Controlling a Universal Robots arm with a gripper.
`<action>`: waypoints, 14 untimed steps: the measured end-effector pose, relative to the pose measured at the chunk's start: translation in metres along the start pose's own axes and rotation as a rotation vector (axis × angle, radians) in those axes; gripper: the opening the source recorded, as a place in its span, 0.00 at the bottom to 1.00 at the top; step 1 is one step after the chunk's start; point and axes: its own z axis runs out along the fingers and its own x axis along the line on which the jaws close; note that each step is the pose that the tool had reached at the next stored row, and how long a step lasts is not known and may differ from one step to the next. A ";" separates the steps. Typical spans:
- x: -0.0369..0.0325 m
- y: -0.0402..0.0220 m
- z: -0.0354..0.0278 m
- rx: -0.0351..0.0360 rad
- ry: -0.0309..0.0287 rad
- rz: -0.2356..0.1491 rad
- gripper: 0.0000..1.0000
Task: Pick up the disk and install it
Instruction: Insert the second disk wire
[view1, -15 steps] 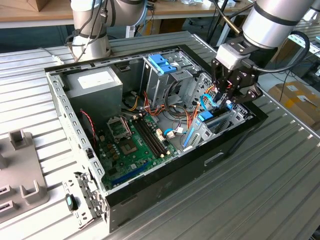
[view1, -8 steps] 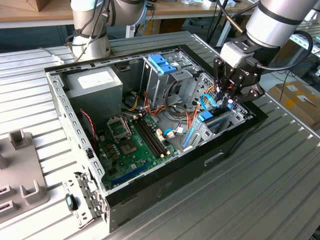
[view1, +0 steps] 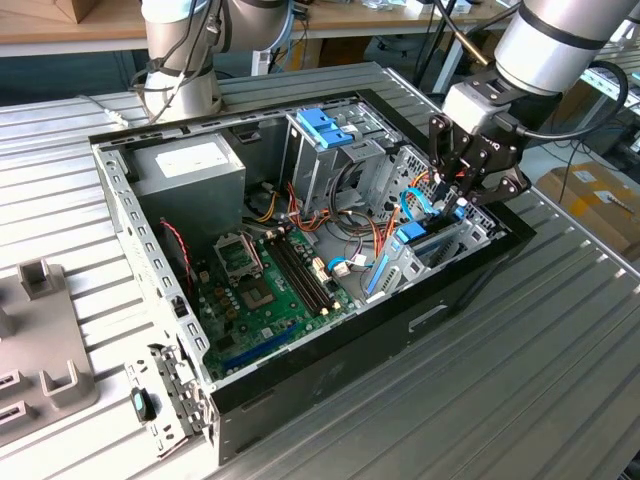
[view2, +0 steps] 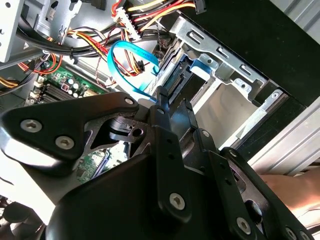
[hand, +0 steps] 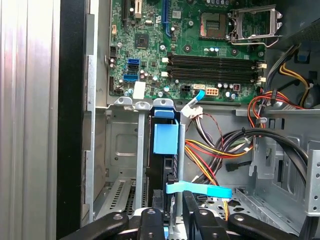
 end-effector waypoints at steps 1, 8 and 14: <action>0.0000 0.0000 0.0000 0.0000 -0.0001 0.000 0.29; -0.0039 -0.0005 0.0002 0.0000 -0.0001 0.000 0.29; -0.0061 -0.0010 0.0003 0.0000 0.0000 0.000 0.29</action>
